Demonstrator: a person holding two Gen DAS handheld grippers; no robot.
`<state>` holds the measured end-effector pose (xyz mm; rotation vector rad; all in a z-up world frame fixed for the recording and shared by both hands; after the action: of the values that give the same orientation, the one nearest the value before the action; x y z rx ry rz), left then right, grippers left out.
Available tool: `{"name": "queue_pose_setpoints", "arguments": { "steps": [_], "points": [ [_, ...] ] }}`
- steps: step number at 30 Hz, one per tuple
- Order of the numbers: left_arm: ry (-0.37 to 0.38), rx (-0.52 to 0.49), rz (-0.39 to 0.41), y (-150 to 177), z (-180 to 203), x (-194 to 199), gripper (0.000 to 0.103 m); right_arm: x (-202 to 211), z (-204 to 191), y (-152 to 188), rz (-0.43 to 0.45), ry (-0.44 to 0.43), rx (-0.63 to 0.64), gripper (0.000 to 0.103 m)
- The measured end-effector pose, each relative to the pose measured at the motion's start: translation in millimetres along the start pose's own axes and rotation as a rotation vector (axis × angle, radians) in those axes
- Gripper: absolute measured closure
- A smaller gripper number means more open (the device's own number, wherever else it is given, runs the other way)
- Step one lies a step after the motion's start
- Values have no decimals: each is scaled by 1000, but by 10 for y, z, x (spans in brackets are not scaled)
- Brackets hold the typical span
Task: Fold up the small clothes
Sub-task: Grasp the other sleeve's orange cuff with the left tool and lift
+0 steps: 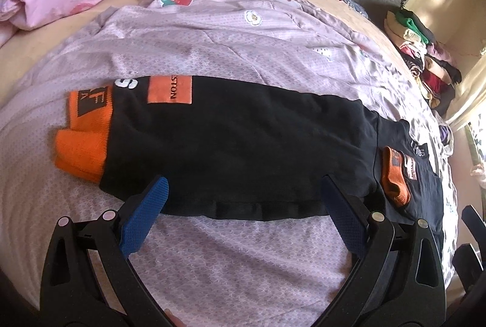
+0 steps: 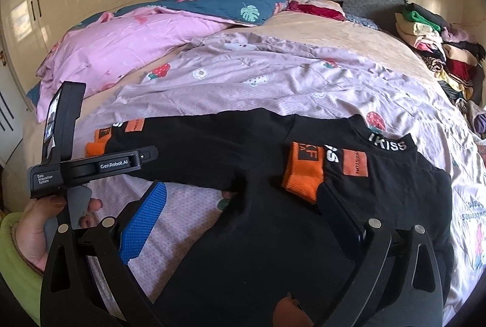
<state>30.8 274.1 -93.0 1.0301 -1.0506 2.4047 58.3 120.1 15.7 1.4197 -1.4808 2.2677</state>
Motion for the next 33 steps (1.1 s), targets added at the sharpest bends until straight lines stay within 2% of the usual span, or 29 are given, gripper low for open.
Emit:
{"name": "queue_pose_setpoints", "arguments": {
  "steps": [13, 19, 22, 24, 29, 31, 32, 33],
  "points": [
    [-25, 118, 53, 4, -451, 116, 10, -148, -370, 32, -22, -36, 73, 4],
    [18, 158, 82, 39, -508, 215, 10, -171, -440, 182, -53, -58, 63, 4],
    [-8, 199, 101, 61, -644, 334, 10, -177, -455, 233, -62, -60, 60, 4],
    [8, 231, 108, 81, -734, 387, 10, -184, -460, 252, -69, -65, 55, 4],
    [-2, 258, 130, 48, -853, 341, 10, -175, -434, 309, -78, -66, 32, 4],
    [23, 281, 150, -15, -860, 309, 19, -160, -398, 367, -89, -55, 25, 4],
    [33, 285, 167, -45, -859, 318, 39, -145, -368, 410, -92, -50, 19, 4],
    [40, 279, 189, -96, -859, 334, 54, -133, -346, 443, -95, -47, 15, 5]
  ]
}}
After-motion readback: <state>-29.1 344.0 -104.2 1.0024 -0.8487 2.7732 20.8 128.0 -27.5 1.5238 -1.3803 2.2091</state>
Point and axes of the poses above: each gripper's, at about its wrist camera, not at the fingertips, and x roughly against the way its jaws point, z to its right, y to its underside, the point moved 8 cm from there along -x, roughly the way its jaws point, and after that the axes turned 12 degrees about y, right-handed, at the moved point
